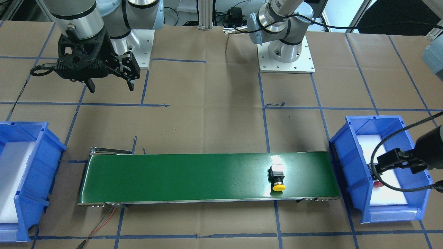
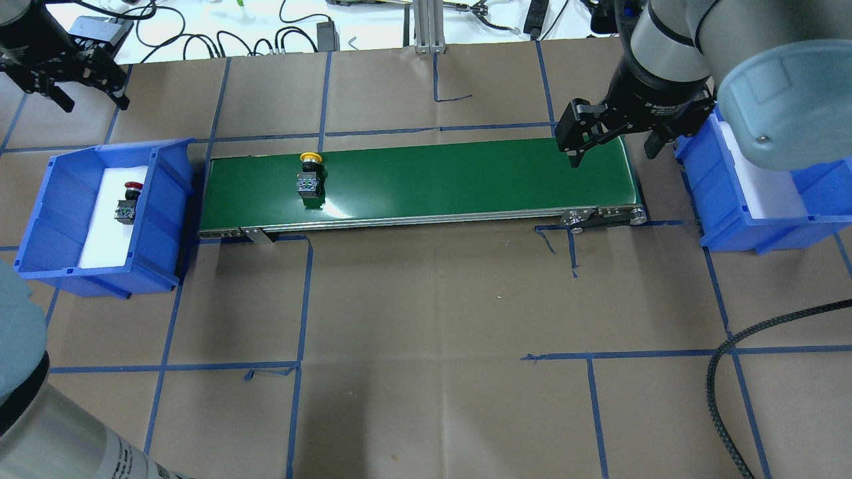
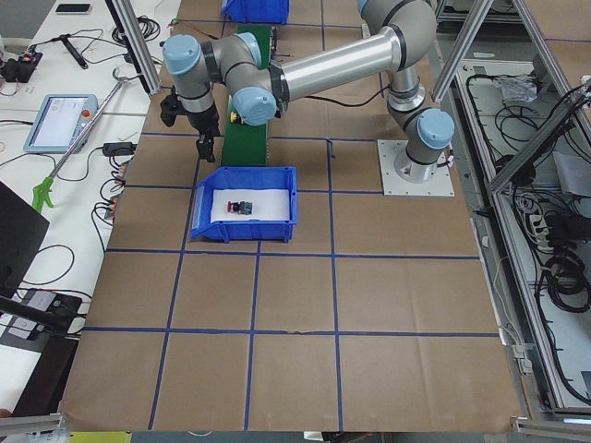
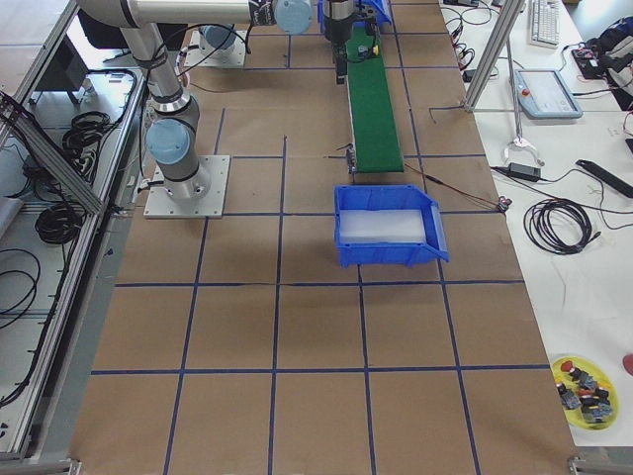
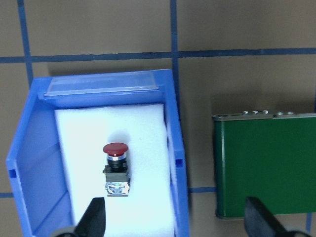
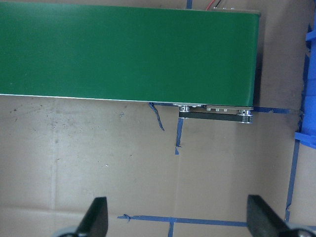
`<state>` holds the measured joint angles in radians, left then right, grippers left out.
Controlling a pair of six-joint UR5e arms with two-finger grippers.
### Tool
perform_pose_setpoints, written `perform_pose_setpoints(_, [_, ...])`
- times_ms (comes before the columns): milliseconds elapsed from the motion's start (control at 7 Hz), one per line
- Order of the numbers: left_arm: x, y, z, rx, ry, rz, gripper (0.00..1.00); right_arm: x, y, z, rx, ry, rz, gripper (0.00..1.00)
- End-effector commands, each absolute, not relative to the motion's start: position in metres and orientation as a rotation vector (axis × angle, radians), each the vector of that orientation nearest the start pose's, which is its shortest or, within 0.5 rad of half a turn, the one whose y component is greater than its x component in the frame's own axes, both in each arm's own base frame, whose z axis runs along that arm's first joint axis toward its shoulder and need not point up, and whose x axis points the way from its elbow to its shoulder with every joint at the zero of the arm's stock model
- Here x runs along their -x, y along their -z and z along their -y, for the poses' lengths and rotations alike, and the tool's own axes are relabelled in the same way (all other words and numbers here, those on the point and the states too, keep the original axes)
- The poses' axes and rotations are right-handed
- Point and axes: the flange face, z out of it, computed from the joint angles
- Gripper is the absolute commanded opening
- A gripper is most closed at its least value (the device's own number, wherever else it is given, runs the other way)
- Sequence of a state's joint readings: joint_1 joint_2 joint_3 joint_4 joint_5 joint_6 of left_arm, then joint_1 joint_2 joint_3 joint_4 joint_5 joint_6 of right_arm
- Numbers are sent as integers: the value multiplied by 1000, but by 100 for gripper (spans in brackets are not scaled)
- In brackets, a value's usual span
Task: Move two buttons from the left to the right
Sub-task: 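Lower the left gripper into the bin and grasp the red-capped button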
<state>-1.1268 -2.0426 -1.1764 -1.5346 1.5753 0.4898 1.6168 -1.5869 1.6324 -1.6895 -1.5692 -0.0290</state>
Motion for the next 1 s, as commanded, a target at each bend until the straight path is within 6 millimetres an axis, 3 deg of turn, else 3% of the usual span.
perform_pose_setpoints(0, [-211, -389, 661, -105, -87, -3166, 99, -157, -463, 508, 106, 166, -3133, 100])
perform_pose_setpoints(286, [-210, -353, 656, -104, -75, -3162, 99, -158, -457, 522, -2, 237, -3124, 100])
perform_pose_setpoints(714, [-203, -278, 635, -101, -10, -3138, 99, -157, -451, 529, -14, 225, -3125, 100])
perform_pose_setpoints(857, [-215, -260, 623, -63, -7, -3140, 99, -157, -451, 529, -14, 225, -3125, 100])
